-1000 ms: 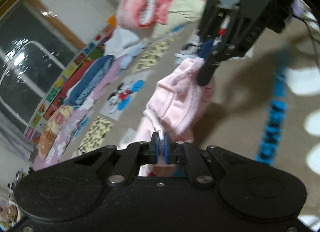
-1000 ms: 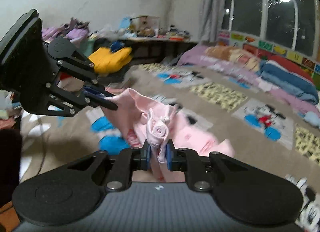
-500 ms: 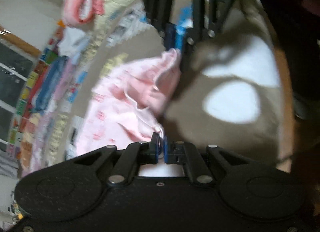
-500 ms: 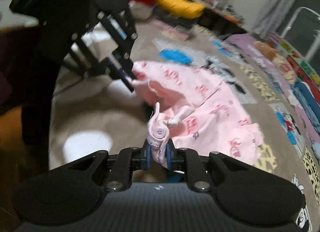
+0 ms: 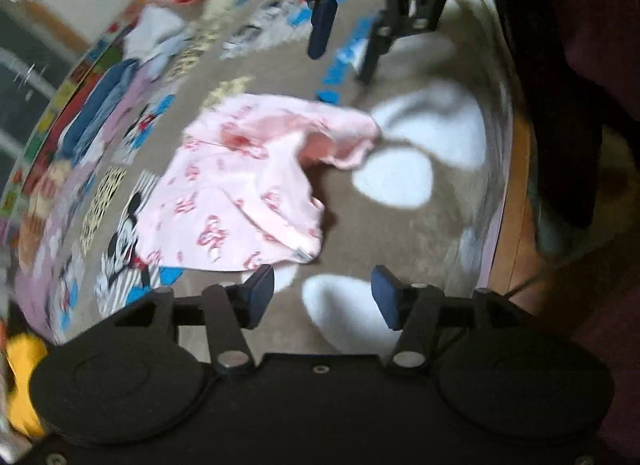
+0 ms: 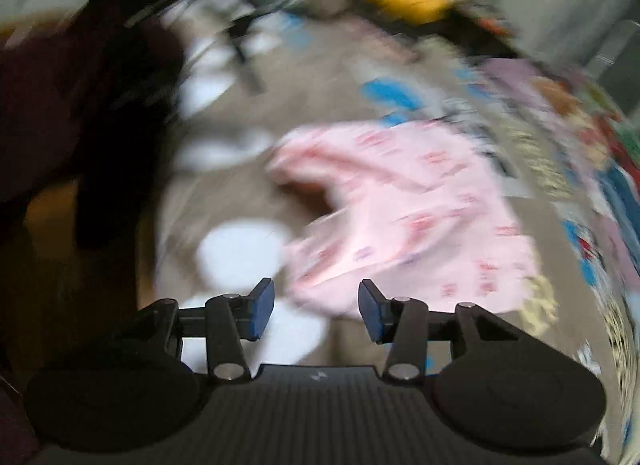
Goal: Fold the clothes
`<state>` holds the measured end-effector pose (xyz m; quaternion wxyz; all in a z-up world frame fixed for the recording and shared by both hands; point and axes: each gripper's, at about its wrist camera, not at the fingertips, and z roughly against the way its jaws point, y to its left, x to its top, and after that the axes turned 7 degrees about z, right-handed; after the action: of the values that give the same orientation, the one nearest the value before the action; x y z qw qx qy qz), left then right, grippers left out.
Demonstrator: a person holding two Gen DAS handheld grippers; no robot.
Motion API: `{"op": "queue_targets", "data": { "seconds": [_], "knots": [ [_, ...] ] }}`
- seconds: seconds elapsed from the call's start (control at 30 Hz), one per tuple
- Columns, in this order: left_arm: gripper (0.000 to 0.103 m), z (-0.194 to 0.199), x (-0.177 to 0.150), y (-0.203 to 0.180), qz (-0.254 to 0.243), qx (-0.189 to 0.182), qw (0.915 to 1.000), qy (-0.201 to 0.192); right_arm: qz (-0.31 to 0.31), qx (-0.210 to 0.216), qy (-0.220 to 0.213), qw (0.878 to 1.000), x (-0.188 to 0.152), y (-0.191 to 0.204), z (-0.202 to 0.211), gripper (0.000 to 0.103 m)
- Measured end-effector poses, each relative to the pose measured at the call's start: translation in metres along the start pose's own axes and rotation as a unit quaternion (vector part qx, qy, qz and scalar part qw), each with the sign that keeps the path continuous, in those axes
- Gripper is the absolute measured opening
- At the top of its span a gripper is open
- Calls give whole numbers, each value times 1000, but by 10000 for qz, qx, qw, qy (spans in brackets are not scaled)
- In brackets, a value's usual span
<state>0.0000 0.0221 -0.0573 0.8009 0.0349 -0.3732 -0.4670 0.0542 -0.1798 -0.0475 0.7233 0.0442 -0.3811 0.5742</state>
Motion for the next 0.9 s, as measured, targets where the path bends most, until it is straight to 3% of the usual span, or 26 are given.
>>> {"op": "queue_targets", "data": {
  "seconds": [0.07,0.13,0.23,0.27,0.3,0.37,0.4,0.43,0.47,0.53,0.57,0.63,0.67,0.7,0.73,0.8,0.9],
  "knots": [
    [57,13,4,13,742,-122,9968,-257,-769,-284,-454,9956,4,-21,18,54],
    [57,16,6,26,1545,-188,9865,-512,-1462,-456,-792,9850,3,-39,30,56],
    [58,11,5,46,2831,-155,9561,-741,-2609,-603,-1332,9542,-7,-55,34,56],
    [66,7,4,52,3276,-119,9415,-782,-3075,-626,-1473,9380,-15,-57,29,56],
    [76,-2,1,61,3840,-42,9203,-751,-3551,-652,-1584,9190,-24,-59,22,56],
    [80,-22,-8,76,4860,-66,8722,-548,-4473,-698,-1793,8734,-44,-63,7,57],
    [80,-35,-14,81,5254,-161,8497,-426,-4644,-774,-1702,8657,-49,-60,-5,57],
    [80,-48,-19,85,5615,-259,8266,-300,-4679,-877,-1519,8662,-52,-54,-20,57],
    [80,-56,-21,87,5796,-245,8143,-194,-4712,-979,-1335,8663,-56,-48,-35,57],
    [80,-65,-22,85,5845,-138,8112,-110,-4458,-1084,-1015,8827,-54,-35,-57,57],
    [80,-69,-22,84,5856,-83,8105,-75,-4164,-1130,-790,8987,-51,-27,-67,57],
    [80,-77,-22,82,5851,-98,8109,-26,-2903,-1330,-130,9476,-35,3,-82,60],
    [80,-80,-23,84,5862,-78,8101,-17,-2068,-1533,162,9662,-27,23,-87,60],
    [80,-82,-24,86,5878,-48,8090,-13,-1727,-1635,215,9711,-24,33,-85,61],
    [80,-85,-26,88,5893,-19,8079,-8,-1629,-1693,154,9719,-25,39,-80,61],
    [80,-92,-26,94,5933,31,8050,-6,-2233,-1559,-152,9621,-39,31,-67,69],
    [79,-104,-25,107,5949,146,8036,-62,-3388,-1458,-656,9272,-66,8,-48,71]
  ]
}}
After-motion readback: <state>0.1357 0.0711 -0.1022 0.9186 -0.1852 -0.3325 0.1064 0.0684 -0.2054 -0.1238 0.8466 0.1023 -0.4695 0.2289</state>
